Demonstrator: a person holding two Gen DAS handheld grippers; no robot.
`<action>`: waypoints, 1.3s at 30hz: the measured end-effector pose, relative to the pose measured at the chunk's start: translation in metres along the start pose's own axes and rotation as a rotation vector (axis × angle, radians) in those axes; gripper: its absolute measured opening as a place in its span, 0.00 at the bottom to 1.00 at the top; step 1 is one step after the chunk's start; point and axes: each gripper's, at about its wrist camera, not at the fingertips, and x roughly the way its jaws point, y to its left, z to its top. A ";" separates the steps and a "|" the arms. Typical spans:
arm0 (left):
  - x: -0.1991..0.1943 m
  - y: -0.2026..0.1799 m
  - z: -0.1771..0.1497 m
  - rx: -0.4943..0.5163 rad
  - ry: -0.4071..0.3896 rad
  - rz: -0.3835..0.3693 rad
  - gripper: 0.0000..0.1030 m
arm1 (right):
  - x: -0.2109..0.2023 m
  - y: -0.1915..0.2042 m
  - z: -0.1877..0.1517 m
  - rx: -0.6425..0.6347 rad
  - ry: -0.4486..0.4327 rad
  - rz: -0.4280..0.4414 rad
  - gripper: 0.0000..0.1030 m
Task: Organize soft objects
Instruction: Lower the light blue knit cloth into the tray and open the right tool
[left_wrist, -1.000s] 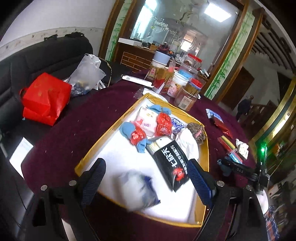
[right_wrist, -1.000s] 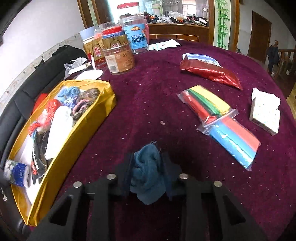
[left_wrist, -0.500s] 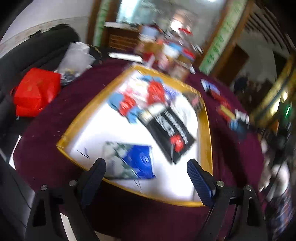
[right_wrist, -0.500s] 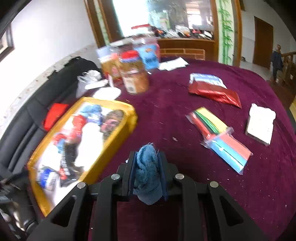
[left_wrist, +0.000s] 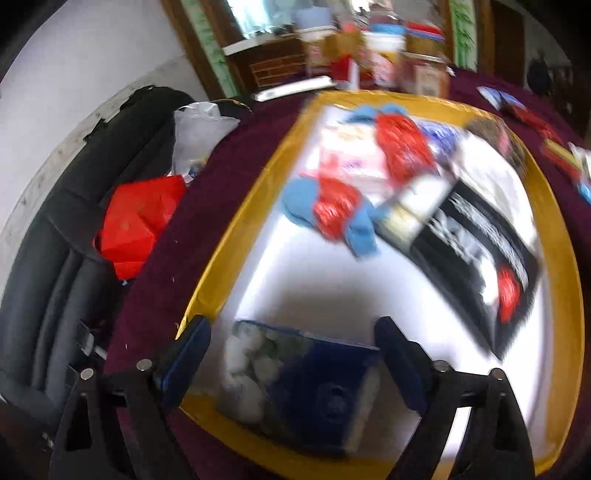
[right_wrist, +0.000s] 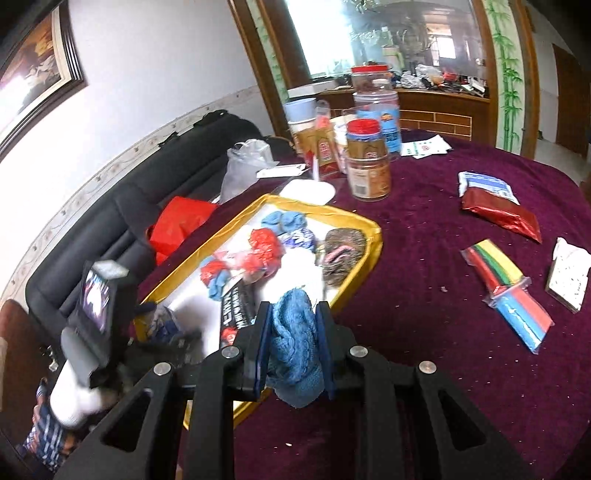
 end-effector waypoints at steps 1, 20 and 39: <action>-0.001 0.009 0.003 -0.047 -0.003 -0.042 0.90 | 0.003 0.002 0.000 0.001 0.010 0.010 0.22; -0.054 0.095 -0.035 -0.523 -0.185 -0.496 0.91 | 0.111 0.108 -0.031 -0.176 0.322 0.208 0.23; -0.045 0.091 -0.049 -0.541 -0.167 -0.543 0.91 | 0.127 0.046 0.034 -0.050 0.213 -0.040 0.23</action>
